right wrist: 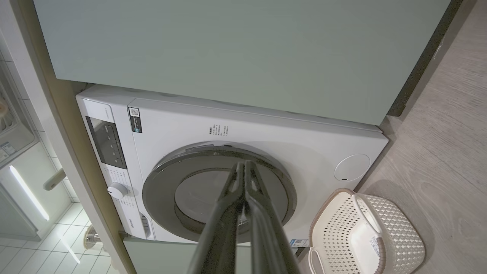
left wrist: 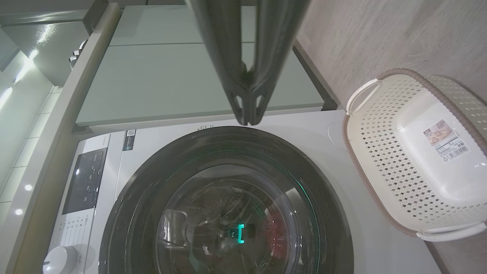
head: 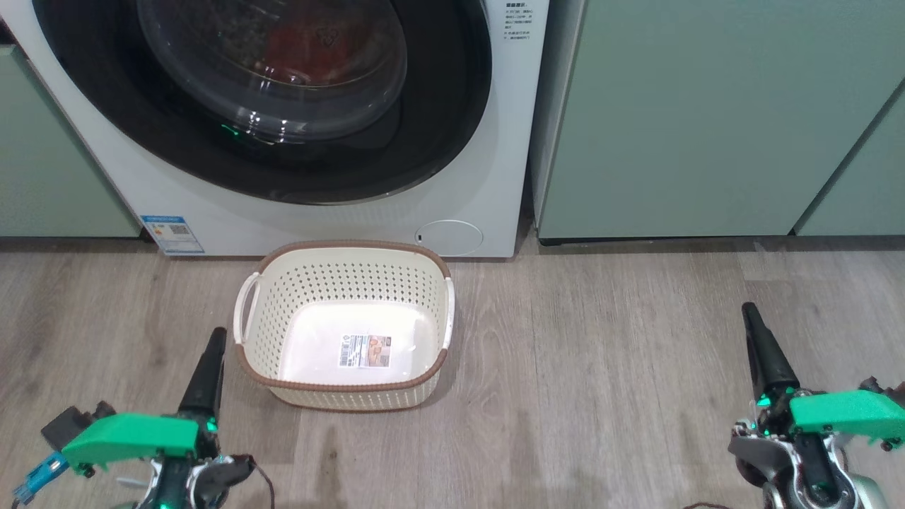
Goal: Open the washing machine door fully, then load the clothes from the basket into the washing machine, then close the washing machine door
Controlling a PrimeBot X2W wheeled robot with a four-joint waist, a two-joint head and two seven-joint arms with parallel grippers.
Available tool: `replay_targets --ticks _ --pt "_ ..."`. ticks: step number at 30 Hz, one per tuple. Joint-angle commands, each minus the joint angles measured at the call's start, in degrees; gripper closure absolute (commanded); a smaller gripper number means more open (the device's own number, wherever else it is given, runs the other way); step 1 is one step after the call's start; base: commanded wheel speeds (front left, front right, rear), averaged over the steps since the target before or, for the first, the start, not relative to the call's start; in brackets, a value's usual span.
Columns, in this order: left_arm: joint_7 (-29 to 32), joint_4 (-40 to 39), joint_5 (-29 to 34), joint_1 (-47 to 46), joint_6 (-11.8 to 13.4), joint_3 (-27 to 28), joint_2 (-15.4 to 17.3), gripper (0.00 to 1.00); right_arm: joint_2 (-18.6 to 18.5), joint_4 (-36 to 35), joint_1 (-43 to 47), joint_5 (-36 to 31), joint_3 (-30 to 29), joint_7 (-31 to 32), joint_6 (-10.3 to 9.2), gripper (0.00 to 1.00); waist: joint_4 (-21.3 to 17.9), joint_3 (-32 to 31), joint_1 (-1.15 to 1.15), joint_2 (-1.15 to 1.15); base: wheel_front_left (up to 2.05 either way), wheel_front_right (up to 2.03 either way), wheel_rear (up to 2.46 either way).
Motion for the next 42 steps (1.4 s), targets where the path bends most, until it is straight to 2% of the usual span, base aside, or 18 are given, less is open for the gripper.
replay_targets --ticks 1,11,42 --pt "0.54 -1.41 -1.81 -3.25 -0.56 1.98 0.23 1.0 -1.09 -1.48 -3.35 1.75 0.89 0.45 0.0 1.0 0.0 -0.02 0.0 0.0 0.0 0.0 0.0" --pt "2.24 -0.72 -8.61 -4.07 -1.09 3.02 0.01 1.0 -1.09 -0.06 -4.56 8.05 0.79 1.51 0.0 1.0 -0.01 -0.16 0.0 0.0 0.0 0.0 0.0" --pt "2.24 -0.72 -8.6 -4.07 -1.09 3.02 0.0 1.0 -0.66 -0.02 -4.61 7.55 0.19 1.99 0.0 1.0 -0.01 -0.16 0.0 0.0 0.0 0.0 0.0"
